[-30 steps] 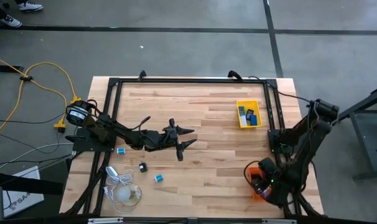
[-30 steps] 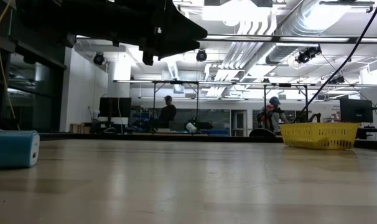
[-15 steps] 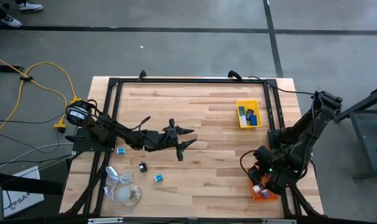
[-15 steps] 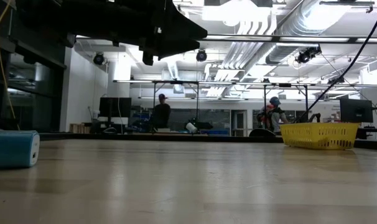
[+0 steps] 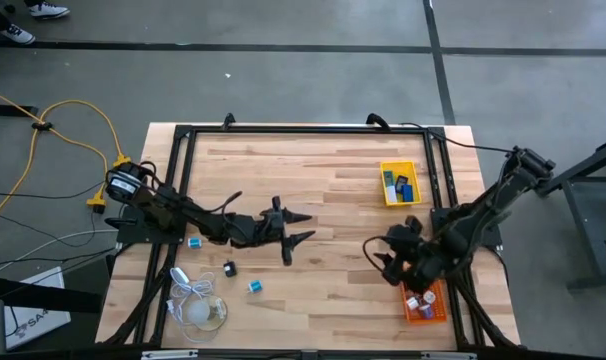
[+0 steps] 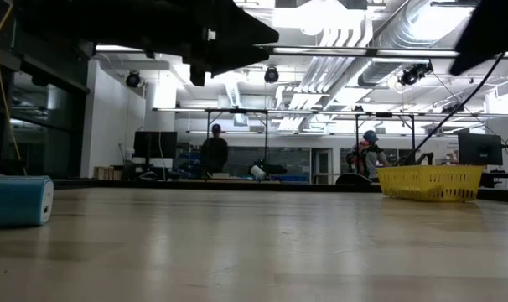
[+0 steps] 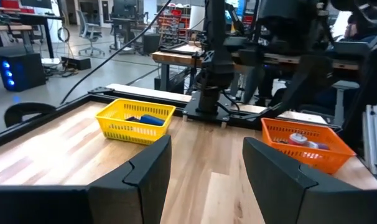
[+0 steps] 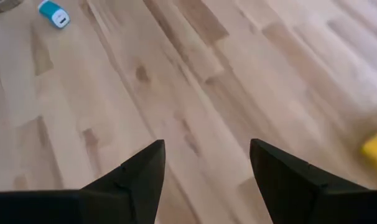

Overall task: Pick & Place Office items
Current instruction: Put the right light blue charger adapter into the orange bin

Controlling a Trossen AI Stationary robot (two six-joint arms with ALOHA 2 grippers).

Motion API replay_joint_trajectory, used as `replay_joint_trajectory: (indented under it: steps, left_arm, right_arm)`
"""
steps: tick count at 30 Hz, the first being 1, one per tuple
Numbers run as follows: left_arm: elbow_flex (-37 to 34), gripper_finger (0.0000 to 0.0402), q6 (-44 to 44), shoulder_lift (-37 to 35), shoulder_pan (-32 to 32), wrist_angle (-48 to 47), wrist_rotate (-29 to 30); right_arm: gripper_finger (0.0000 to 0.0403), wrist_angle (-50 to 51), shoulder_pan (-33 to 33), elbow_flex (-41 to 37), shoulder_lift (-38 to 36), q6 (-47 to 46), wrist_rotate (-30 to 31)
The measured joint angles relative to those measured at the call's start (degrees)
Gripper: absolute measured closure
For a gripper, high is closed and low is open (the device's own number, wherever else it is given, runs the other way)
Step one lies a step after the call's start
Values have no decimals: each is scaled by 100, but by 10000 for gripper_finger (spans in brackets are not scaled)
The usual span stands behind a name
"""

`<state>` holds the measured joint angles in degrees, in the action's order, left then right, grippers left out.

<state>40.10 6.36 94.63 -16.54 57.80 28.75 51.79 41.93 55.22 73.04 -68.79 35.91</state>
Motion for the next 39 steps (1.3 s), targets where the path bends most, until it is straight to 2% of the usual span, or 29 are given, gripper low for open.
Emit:
replay_joint_trajectory:
  steps: [6, 12, 15, 18, 27, 33, 39]
  left_arm:
    - [0, 208, 12, 0, -152, 0, 2]
    - [0, 208, 178, 0, -343, 2, 1]
    - [0, 208, 277, 0, -454, 4, 0]
    - [0, 208, 404, -7, -574, 6, 2]
    - [0, 208, 372, -119, -939, -1, 67]
    - [0, 208, 66, -133, -1192, -41, 874]
    - [0, 208, -80, -133, -1620, -39, 1357]
  right_arm:
    - [182, -1248, -752, 0, -3, 2153, -334]
    - [182, -3270, -1209, 1, -3, 4800, -1251]
    - [182, -3825, -1366, 2, -3, 5687, -1617]
    - [182, -4065, -1526, 2, -3, 6266, -1736]
    - [182, -4107, -1880, 2, 0, 6550, -1805]
    - [182, -4152, -1879, 2, 2, 6550, -1819]
    - [182, -4149, -1879, 2, 2, 6556, -1817]
